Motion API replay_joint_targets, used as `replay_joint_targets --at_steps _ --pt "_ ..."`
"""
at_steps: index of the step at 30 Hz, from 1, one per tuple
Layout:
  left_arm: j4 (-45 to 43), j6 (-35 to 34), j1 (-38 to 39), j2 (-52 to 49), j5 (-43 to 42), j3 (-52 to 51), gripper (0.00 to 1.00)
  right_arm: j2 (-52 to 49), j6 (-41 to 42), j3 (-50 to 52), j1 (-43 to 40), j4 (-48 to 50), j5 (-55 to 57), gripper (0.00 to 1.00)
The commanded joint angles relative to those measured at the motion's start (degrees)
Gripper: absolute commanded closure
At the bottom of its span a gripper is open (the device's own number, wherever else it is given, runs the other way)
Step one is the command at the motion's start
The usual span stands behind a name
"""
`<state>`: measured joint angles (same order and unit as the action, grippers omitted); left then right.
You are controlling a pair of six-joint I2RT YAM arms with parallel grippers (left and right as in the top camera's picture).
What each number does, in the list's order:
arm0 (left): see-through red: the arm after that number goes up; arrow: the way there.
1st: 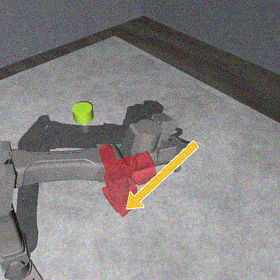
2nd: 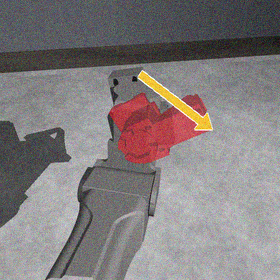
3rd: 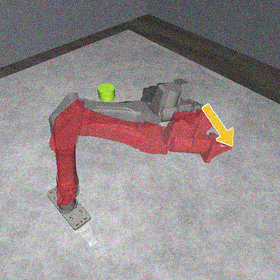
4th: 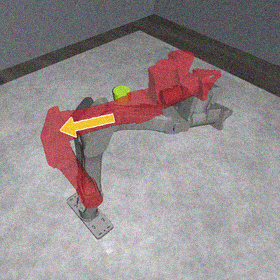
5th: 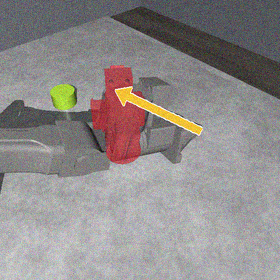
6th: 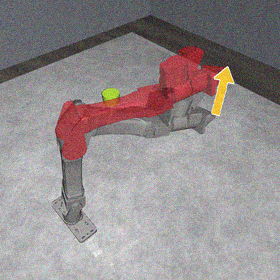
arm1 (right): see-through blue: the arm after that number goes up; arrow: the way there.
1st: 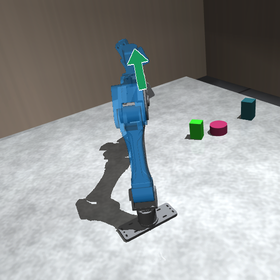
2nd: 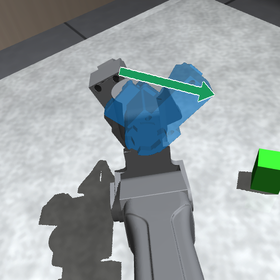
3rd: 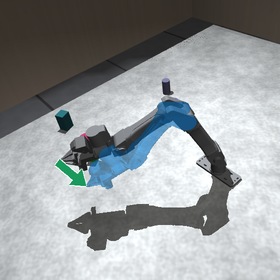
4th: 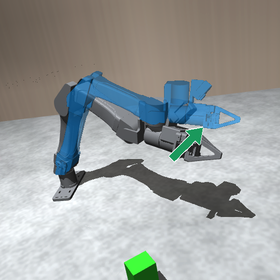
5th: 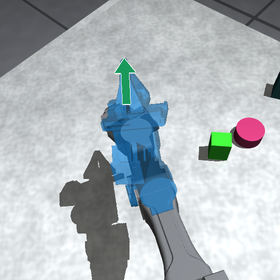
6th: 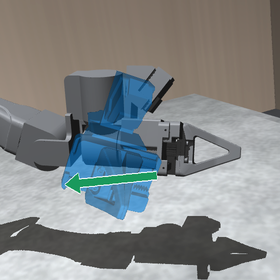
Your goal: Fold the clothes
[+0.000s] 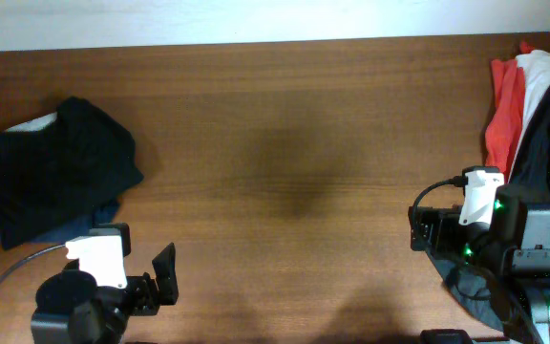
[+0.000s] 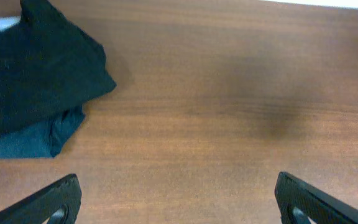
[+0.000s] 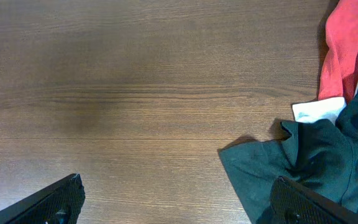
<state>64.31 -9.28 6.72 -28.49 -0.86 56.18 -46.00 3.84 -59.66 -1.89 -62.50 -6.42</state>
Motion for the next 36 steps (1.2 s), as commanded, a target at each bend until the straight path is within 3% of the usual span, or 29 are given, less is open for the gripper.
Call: replay_joint_targets --at_steps 1,5,9,17,20,25,29,34,36 --pt "2.34 -0.52 0.04 0.2 0.17 -0.59 0.01 -1.9 -0.39 0.35 -0.02 0.15 1.09 0.01" --pt "6.36 -0.52 0.04 0.2 0.17 -0.59 0.01 -5.25 -0.39 0.37 0.0 0.15 1.09 0.01" --pt "7.76 -0.52 0.04 0.2 0.15 -0.59 0.01 -0.24 -0.42 1.01 0.0 2.01 2.6 0.01" --pt "7.76 -0.52 0.04 0.2 0.15 -0.59 0.01 36.7 -0.35 29.27 1.55 25.33 1.92 0.01" --pt "7.76 -0.52 0.04 0.2 0.15 -0.59 0.01 45.94 -0.35 37.86 1.57 34.14 1.53 0.01" --pt "7.76 -0.52 0.04 0.2 0.17 -0.59 0.01 45.79 -0.39 50.34 3.34 57.07 3.96 0.01" --pt "7.76 -0.52 0.04 0.2 0.15 -0.59 0.01 45.79 -0.37 58.29 3.43 68.5 3.21 0.01" --pt "7.76 -0.52 0.04 0.2 0.15 -0.59 0.01 45.79 -0.57 59.34 3.43 57.88 4.74 0.01" --pt "7.76 -0.52 0.04 0.2 0.15 -0.59 0.01 45.79 -0.57 59.34 3.43 58.07 4.74 0.01"
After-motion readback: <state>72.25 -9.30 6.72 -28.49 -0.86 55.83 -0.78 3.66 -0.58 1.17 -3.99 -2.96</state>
